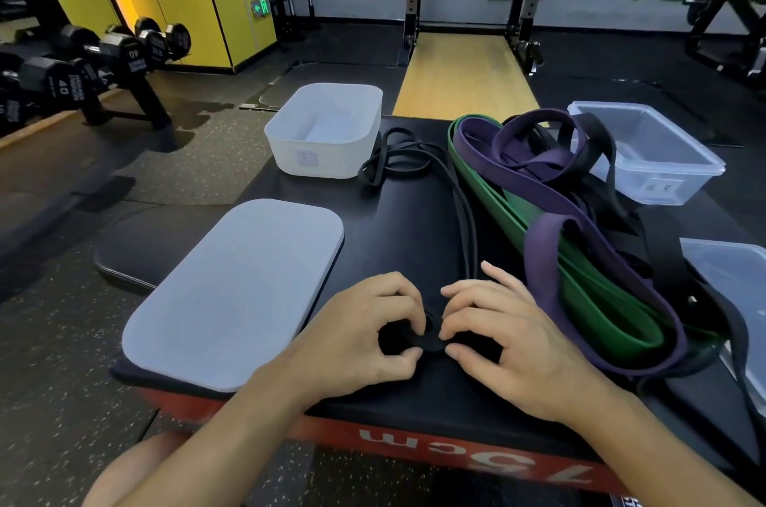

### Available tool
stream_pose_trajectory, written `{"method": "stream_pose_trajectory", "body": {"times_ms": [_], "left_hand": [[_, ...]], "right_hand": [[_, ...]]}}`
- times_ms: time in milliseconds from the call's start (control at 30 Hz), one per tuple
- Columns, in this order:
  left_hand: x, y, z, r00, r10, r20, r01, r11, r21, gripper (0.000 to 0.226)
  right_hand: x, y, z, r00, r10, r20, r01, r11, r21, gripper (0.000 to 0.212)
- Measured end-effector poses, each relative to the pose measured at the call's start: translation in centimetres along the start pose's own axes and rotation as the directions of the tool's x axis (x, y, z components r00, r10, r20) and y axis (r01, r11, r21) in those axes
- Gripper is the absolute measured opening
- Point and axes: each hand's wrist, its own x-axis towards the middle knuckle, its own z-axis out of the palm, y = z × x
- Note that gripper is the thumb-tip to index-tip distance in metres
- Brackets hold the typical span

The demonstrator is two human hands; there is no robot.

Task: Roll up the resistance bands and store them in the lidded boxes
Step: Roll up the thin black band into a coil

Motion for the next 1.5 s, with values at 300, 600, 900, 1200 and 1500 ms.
{"method": "stream_pose_trajectory", "body": {"times_ms": [300,600,900,1200,1500], "left_hand": [[0.0,-0.3,0.2,1.0,-0.002,0.014,0.003,1.0,-0.021,0.013],[-0.3,-0.2,0.2,0.998,0.016,-0.064,-0.011,0.997,0.081,0.023],[-0.2,-0.4,0.3,1.0,-0.001,-0.022,0.003,0.996,0.093,0.024],[0.0,0.0,0.3,1.0,-0.029,-0.001,0.029,0.993,0.11,0.027],[0.2,-0.1,0.2,0.999,-0.02,0.041,0.02,1.0,0.008,0.022]], "right_hand": [[0.2,-0.1,0.0,0.995,0.058,0.075,-0.061,0.998,0.035,0.022],[0.5,0.0,0.2,0.994,0.096,-0.044,-0.096,0.995,0.0,0.029],[0.7,0.1,0.6,0.983,0.169,-0.078,-0.169,0.986,0.002,0.036],[0.1,1.0,-0.3,0.989,0.144,0.014,-0.145,0.986,0.082,0.03],[0.4,0.5,0.2,0.99,0.126,-0.069,-0.123,0.991,0.044,0.028]]}}
